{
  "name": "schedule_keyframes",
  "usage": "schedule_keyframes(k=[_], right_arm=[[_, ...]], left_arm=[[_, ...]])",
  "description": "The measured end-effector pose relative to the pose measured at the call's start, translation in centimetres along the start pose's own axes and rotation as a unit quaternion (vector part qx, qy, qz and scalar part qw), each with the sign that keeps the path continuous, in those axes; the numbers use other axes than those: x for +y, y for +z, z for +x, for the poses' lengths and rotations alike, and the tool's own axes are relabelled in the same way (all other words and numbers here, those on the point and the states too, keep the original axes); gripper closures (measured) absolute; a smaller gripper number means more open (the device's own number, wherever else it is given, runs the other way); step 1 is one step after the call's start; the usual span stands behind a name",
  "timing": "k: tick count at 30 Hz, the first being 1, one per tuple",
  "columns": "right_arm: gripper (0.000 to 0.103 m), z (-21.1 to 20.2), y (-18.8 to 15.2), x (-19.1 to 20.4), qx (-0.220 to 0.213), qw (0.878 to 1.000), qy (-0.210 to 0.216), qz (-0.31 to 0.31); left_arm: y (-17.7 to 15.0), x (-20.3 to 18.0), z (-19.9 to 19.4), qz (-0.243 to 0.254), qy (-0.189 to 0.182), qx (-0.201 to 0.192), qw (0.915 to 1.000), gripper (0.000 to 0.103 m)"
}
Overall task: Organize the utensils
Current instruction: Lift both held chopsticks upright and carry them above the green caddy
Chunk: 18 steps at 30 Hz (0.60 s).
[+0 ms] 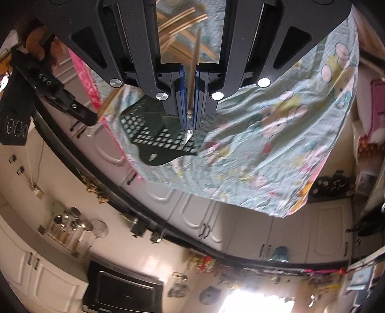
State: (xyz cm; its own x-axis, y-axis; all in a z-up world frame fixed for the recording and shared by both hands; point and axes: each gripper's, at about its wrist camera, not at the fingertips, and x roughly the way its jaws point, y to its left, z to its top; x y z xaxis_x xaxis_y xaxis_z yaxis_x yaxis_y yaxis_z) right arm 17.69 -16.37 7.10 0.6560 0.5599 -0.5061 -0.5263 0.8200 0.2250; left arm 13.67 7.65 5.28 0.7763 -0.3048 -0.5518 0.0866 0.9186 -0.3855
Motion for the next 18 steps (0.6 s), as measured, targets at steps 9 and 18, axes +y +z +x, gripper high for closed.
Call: schedule_keyframes(k=[9, 18], right_arm=[[0.097, -1.7, 2.7, 1.2, -0.028, 0.999, 0.010, -0.019], [0.097, -3.8, 6.0, 1.6, -0.069, 0.997, 0.015, -0.030]], left_arm=[[2.8, -3.2, -1.3, 0.026, -0.032, -0.031, 0.9987, 0.101], [6.4, -6.1, -2.9, 0.051, -0.045, -0.074, 0.9949, 0.101]])
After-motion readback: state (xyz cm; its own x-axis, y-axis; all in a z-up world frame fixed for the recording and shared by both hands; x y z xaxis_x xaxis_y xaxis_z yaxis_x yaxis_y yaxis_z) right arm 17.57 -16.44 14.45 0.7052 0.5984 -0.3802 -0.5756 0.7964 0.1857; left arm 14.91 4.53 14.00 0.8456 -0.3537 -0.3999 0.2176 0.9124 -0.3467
